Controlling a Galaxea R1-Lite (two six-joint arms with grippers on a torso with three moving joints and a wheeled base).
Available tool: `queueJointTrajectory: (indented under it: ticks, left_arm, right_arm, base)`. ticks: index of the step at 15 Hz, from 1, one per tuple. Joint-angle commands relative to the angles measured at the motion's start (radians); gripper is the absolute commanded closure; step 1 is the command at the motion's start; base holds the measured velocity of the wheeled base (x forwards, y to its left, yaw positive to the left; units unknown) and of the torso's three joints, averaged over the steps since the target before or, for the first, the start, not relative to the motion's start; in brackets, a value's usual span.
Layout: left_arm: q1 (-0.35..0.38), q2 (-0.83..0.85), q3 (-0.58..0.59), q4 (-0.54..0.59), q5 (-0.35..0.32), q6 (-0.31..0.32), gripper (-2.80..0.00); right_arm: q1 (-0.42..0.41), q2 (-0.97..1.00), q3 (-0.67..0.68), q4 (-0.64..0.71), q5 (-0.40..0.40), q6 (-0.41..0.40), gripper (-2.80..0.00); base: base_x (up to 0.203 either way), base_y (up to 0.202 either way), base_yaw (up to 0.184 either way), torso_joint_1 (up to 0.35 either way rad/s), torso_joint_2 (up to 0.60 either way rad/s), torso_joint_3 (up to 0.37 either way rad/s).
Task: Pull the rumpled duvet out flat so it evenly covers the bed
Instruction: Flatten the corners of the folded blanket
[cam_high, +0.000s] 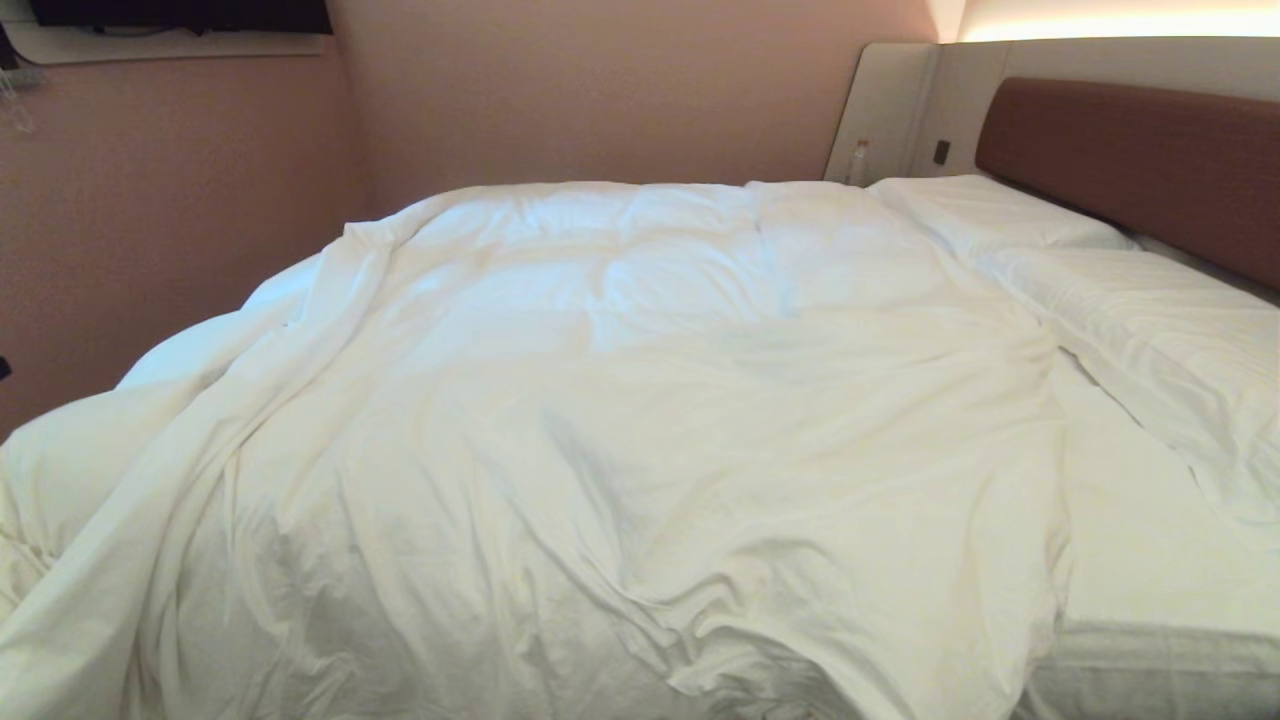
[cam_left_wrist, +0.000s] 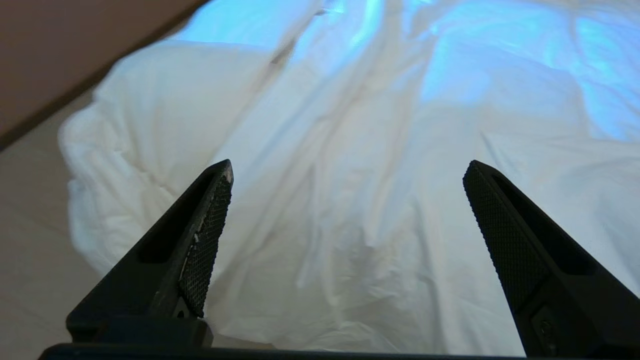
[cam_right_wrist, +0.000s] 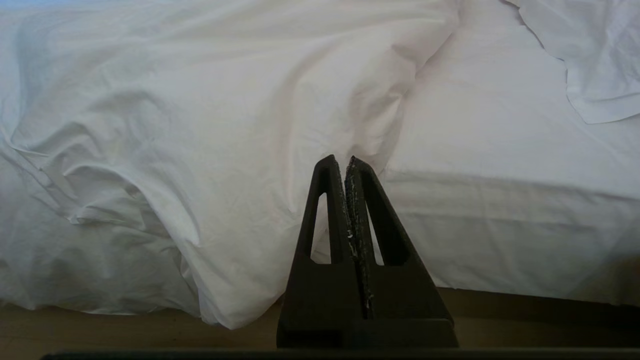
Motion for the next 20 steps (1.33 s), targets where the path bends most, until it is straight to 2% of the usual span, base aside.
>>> queueJointTrajectory:
  ticks: [1, 12, 15, 18, 20]
  left_arm:
    - [-0.015, 0.000, 0.004, -0.003, -0.012, -0.002, -2.80]
    - [-0.043, -0.004, 0.021, -0.005, -0.018, -0.004, -2.80]
    - [-0.080, -0.034, 0.047, -0.005, -0.020, -0.003, -2.80]
    - [-0.177, -0.139, 0.094, -0.005, -0.020, -0.003, -2.80]
    - [-0.214, -0.208, 0.099, -0.004, -0.032, -0.007, -2.80]
  right_arm:
    - [0.000, 0.001, 0.000, 0.000, 0.000, 0.000, 0.00]
    - [0.000, 0.001, 0.000, 0.000, 0.000, 0.000, 0.00]
    - [0.000, 0.001, 0.000, 0.000, 0.000, 0.000, 0.00]
    - [0.000, 0.001, 0.000, 0.000, 0.000, 0.000, 0.00]
    - [0.000, 0.001, 0.000, 0.000, 0.000, 0.000, 0.00]
  base:
    - [0.000, 0.000, 0.000, 0.000, 0.00, 0.000]
    - [0.000, 0.000, 0.000, 0.000, 0.00, 0.000]
    - [0.000, 0.000, 0.000, 0.000, 0.00, 0.000]
    - [0.000, 0.000, 0.000, 0.000, 0.00, 0.000]
    - [0.000, 0.000, 0.000, 0.000, 0.00, 0.000]
